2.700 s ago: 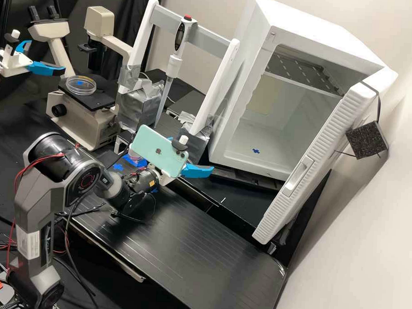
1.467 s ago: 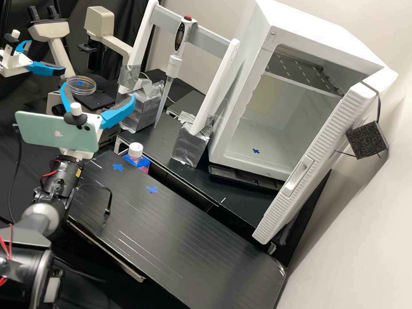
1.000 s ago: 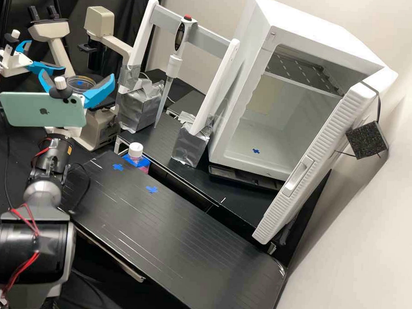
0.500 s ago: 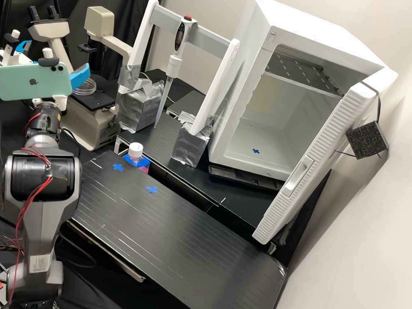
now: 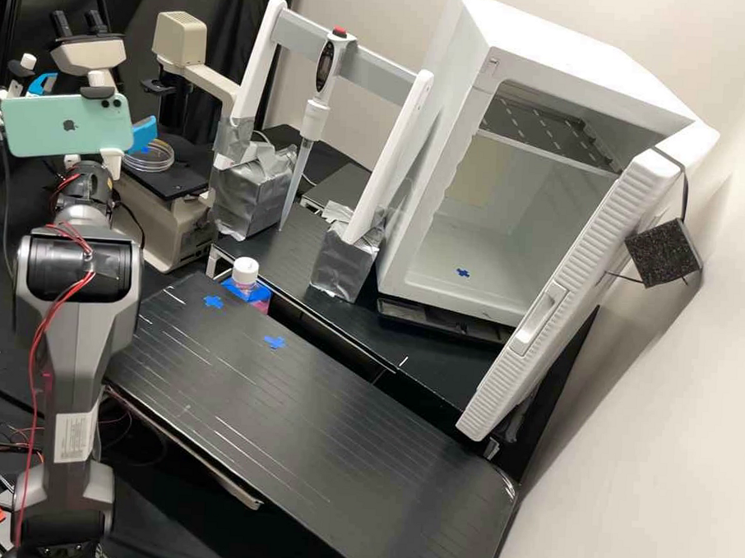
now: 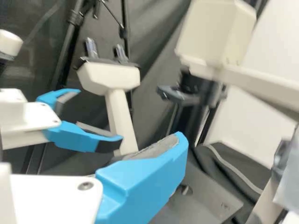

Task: Move the petri dish to the bench

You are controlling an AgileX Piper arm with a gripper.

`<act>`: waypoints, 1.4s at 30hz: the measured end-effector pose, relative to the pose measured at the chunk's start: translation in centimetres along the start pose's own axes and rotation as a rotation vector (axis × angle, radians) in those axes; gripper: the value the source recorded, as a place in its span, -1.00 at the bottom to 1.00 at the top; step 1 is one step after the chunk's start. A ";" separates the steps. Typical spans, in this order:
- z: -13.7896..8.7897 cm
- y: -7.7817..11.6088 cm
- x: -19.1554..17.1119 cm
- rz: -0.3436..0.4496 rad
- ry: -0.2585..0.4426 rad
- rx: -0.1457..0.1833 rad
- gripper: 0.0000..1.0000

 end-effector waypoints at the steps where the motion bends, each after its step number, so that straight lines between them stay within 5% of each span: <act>1: 0.4 0.2 0.4 -0.004 -0.011 0.015 1.00; 9: 2.8 1.0 3.0 -0.035 -0.063 0.116 1.00; 12: 3.0 1.1 3.7 -0.041 -0.075 0.126 1.00; 26: 4.1 0.2 6.8 -0.051 -0.136 0.047 1.00; 42: 4.6 -0.3 9.2 -0.027 -0.205 0.066 1.00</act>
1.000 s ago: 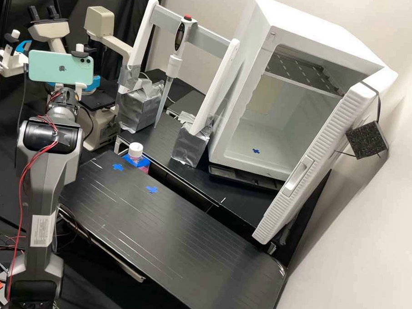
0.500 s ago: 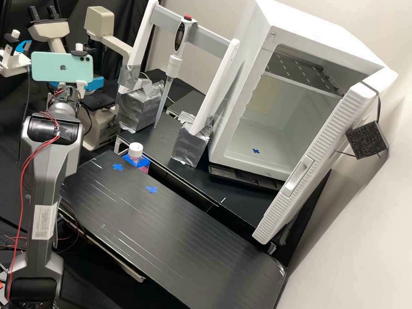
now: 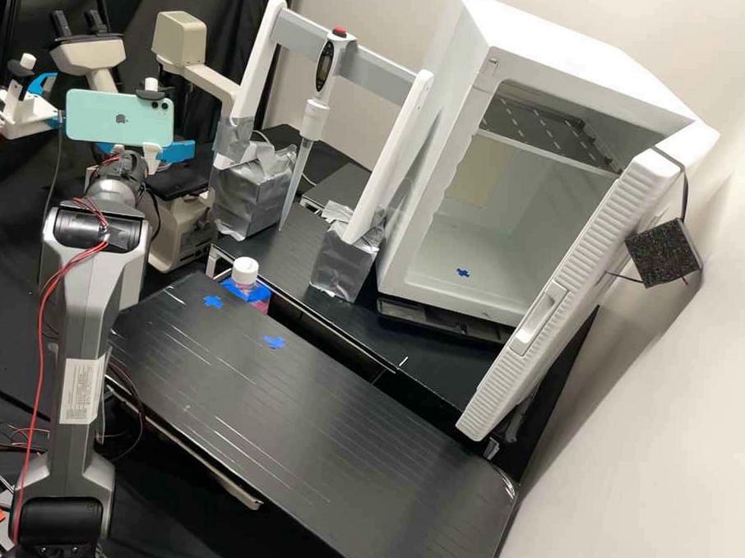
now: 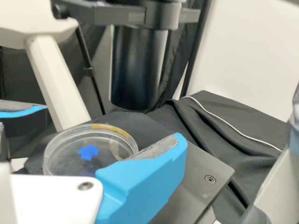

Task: Move the petri dish to the bench

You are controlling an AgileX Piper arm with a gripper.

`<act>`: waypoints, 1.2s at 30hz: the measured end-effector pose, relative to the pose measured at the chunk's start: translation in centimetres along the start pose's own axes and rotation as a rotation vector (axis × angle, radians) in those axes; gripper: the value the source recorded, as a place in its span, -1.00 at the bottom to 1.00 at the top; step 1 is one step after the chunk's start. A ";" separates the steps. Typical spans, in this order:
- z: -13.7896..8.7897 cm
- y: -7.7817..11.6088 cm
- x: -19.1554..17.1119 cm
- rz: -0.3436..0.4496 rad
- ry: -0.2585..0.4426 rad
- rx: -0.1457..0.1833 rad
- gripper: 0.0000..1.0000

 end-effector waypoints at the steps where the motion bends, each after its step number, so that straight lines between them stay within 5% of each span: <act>1: -0.1 -0.1 0.0 -0.001 -0.003 -0.005 1.00; 7: -0.6 -0.8 0.1 -0.035 -0.007 -0.080 1.00; 22: -0.6 -1.0 0.4 -0.096 -0.043 -0.114 1.00; 23: -0.7 -1.0 0.4 -0.094 -0.043 -0.112 -1.00; 36: -0.8 -0.6 0.5 -0.087 -0.056 -0.118 -1.00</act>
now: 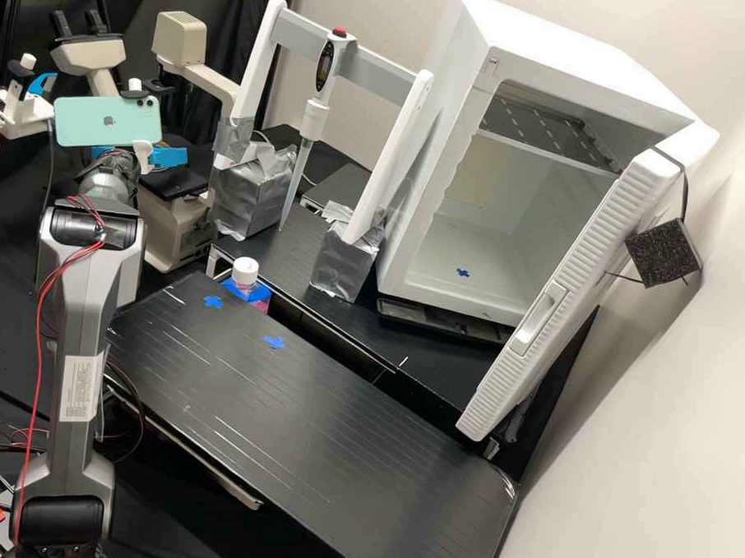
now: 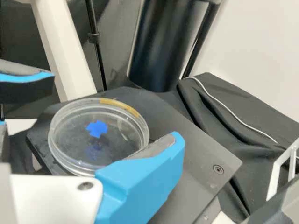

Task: Move the petri dish to the bench

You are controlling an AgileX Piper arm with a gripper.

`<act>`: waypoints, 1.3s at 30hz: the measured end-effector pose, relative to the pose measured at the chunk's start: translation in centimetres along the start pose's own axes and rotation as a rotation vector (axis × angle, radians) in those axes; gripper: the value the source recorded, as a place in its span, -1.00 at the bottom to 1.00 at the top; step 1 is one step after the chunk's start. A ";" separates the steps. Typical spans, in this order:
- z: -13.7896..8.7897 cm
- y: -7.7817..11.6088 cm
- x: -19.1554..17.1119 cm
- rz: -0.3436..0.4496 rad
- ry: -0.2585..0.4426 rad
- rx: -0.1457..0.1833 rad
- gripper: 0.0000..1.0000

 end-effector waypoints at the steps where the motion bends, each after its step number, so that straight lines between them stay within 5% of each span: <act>1: 0.0 0.0 0.0 0.000 -0.001 0.005 -1.00; 13: -0.1 0.2 0.0 -0.012 -0.011 0.002 -1.00; 24: -0.4 0.2 0.0 -0.047 -0.002 0.045 -1.00; 39: -0.6 0.1 0.0 -0.063 0.016 0.032 -1.00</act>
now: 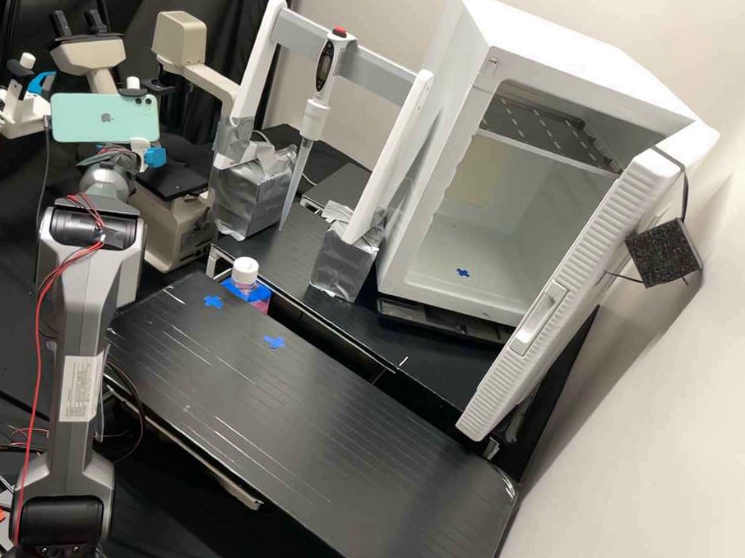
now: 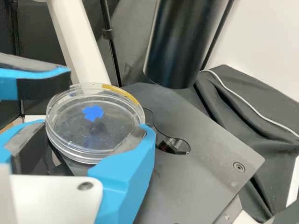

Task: Move the petri dish to the bench

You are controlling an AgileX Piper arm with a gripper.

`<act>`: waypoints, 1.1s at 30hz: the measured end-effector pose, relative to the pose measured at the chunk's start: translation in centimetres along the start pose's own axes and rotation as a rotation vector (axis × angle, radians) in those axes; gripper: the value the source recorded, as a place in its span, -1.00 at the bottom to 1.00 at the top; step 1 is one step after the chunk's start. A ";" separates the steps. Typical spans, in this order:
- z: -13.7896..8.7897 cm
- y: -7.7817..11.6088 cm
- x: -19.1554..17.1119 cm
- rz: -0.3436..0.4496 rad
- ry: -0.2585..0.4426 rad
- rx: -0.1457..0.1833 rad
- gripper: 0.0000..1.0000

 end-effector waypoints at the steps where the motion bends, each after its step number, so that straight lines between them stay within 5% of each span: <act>1: 0.0 0.0 0.0 0.000 0.001 -0.001 -1.00; 2: 0.1 -0.1 0.0 -0.003 -0.002 -0.001 1.00; 7: 0.5 -0.4 0.0 -0.001 -0.012 0.002 1.00; 12: 1.5 -0.4 -0.1 -0.001 -0.032 0.049 1.00; 13: 1.7 -0.3 -0.1 0.001 -0.035 0.051 -1.00; 28: 2.8 -0.3 -0.8 -0.008 -0.038 0.050 -1.00; 29: 2.8 -0.4 -0.9 -0.010 -0.039 0.049 1.00; 33: 2.8 -0.3 -1.3 -0.007 -0.037 0.048 1.00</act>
